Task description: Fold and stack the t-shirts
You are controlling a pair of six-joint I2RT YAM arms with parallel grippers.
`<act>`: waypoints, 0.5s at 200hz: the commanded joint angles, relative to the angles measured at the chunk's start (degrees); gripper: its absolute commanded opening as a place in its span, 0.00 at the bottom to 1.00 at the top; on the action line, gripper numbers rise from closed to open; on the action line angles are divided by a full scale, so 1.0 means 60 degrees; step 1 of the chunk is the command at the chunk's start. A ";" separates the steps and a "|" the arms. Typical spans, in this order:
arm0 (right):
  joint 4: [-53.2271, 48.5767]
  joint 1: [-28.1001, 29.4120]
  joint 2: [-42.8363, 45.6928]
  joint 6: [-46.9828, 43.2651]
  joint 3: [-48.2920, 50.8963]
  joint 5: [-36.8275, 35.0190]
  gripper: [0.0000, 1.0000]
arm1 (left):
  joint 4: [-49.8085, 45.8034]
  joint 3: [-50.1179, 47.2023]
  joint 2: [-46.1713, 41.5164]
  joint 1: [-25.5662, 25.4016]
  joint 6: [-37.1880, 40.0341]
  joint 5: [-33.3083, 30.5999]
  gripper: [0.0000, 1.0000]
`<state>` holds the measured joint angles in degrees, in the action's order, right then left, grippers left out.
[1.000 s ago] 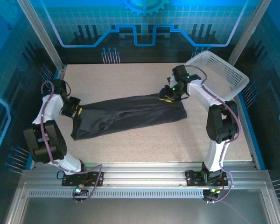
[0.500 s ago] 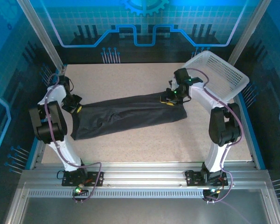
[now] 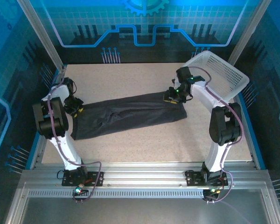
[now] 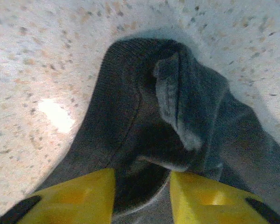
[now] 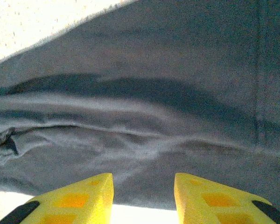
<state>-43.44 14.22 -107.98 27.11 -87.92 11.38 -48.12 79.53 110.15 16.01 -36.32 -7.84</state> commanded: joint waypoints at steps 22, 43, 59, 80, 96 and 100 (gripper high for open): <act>-0.1302 -0.0127 -0.2061 -0.0763 -0.1937 -0.0999 0.38 | 0.0123 -0.1879 -0.3053 -0.1321 -0.2357 0.0901 0.36; -0.1917 -0.0061 -0.3086 -0.0829 -0.2893 -0.1476 0.37 | 0.1058 -0.3531 -0.3784 -0.2056 -0.4401 0.2058 0.31; -0.2357 -0.0033 -0.3693 -0.0894 -0.3588 -0.1849 0.37 | 0.1485 -0.4244 -0.4016 -0.2685 -0.5488 0.2315 0.31; -0.3103 -0.0040 -0.4584 -0.1074 -0.4489 -0.2223 0.37 | 0.1779 -0.4841 -0.3925 -0.2960 -0.6219 0.2426 0.32; -0.3887 -0.0009 -0.5265 -0.1219 -0.5201 -0.2296 0.36 | 0.2224 -0.5484 -0.3858 -0.2921 -0.6620 0.2507 0.32; -0.4087 0.0011 -0.5399 -0.1266 -0.5323 -0.2353 0.35 | 0.2306 -0.5603 -0.3825 -0.2897 -0.6653 0.2482 0.32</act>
<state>-58.11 14.17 -135.61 21.93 -114.34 0.19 -38.79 49.71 86.63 -1.69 -67.85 4.64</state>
